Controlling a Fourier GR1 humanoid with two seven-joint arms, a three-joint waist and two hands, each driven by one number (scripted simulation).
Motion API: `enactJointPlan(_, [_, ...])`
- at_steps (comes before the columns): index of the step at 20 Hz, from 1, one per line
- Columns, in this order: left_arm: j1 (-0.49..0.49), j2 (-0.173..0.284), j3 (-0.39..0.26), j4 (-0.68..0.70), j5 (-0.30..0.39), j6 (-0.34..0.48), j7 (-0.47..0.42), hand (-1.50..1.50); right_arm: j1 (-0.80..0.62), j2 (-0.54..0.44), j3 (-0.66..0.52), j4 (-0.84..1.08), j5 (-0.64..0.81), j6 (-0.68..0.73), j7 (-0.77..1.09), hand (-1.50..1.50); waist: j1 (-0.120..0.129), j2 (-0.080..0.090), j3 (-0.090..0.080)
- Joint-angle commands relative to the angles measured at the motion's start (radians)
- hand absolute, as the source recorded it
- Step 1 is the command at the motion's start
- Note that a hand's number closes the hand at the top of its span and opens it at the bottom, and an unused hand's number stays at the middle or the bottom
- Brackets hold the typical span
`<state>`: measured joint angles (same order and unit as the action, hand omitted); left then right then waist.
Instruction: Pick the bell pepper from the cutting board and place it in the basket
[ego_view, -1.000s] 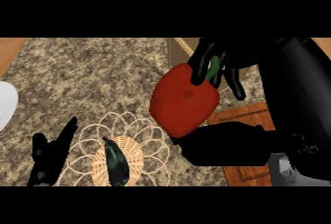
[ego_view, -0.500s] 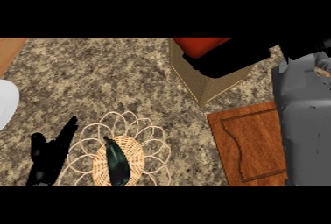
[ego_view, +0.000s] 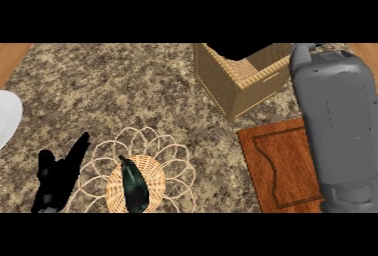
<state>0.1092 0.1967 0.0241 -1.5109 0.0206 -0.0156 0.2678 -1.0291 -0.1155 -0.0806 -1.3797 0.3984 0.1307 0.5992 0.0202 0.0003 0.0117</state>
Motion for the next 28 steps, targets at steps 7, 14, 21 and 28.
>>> enactJointPlan(7, [0.035, -0.032, -0.020, 0.031, -0.010, 0.000, 0.049, 0.00, 0.034, 0.022, -0.057, 0.261, -0.023, -0.089, -0.251, 1.50, -0.002, 0.005, -0.012])
enactJointPlan(14, [0.050, -0.020, 0.003, 0.042, 0.009, -0.026, 0.033, 0.00, 0.017, -0.131, -0.013, 0.384, 0.130, -0.093, -0.297, 1.50, 0.002, 0.007, -0.012])
enactJointPlan(21, [0.002, -0.062, -0.020, 0.067, -0.024, 0.008, 0.044, 0.00, -0.014, -0.188, -0.030, 0.507, 0.136, -0.091, -0.465, -1.50, -0.007, 0.005, -0.012])
enactJointPlan(28, [0.027, -0.031, 0.013, 0.070, -0.011, -0.025, 0.025, 0.00, -0.009, -0.193, -0.125, 0.546, 0.062, -0.146, -0.540, -1.50, -0.010, 0.003, -0.012])
